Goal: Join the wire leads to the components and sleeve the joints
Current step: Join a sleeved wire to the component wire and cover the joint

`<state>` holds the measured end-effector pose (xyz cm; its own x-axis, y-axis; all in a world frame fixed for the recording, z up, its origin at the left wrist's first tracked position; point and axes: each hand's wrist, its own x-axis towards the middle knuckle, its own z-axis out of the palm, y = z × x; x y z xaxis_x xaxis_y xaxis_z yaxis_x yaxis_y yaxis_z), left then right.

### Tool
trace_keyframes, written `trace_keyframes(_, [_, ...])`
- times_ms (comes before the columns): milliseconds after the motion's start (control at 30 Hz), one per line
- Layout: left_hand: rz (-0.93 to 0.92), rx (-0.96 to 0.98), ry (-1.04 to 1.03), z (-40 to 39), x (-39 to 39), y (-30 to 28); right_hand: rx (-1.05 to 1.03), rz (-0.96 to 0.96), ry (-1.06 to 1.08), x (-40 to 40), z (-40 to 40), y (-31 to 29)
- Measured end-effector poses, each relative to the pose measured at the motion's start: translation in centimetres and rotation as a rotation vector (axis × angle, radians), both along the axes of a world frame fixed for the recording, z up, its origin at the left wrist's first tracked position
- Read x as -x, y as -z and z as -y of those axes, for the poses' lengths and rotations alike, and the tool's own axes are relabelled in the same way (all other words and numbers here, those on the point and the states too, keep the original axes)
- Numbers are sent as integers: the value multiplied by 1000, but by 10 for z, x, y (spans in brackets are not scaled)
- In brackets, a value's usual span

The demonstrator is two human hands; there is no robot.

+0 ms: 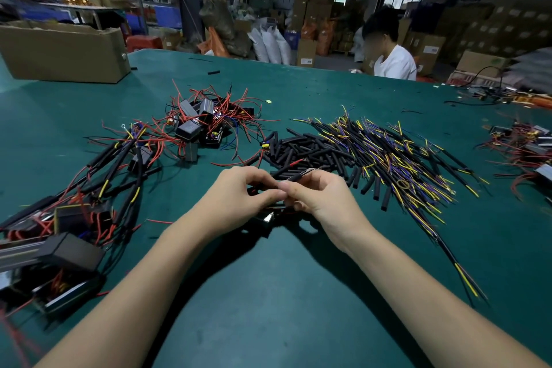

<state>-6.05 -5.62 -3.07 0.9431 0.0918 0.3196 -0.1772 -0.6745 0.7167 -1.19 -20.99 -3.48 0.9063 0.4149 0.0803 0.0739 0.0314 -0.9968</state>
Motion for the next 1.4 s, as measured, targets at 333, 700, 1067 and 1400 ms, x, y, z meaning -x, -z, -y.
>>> trace_keyframes(333, [-36, -127, -58, -13, 1, -2, -40, -1, 99, -15, 18, -12])
trace_keyframes(700, [-27, 168, -23, 5, 2, -6, -40, 4, 37, -16, 17, -9])
trace_keyframes(1067, [-94, 151, 46, -2, -2, -4, 35, 126, 100, -15, 15, -9])
trace_keyframes(1400, [-42, 287, 73, -5, -1, -2, 671, 389, 647, -92, 59, -29])
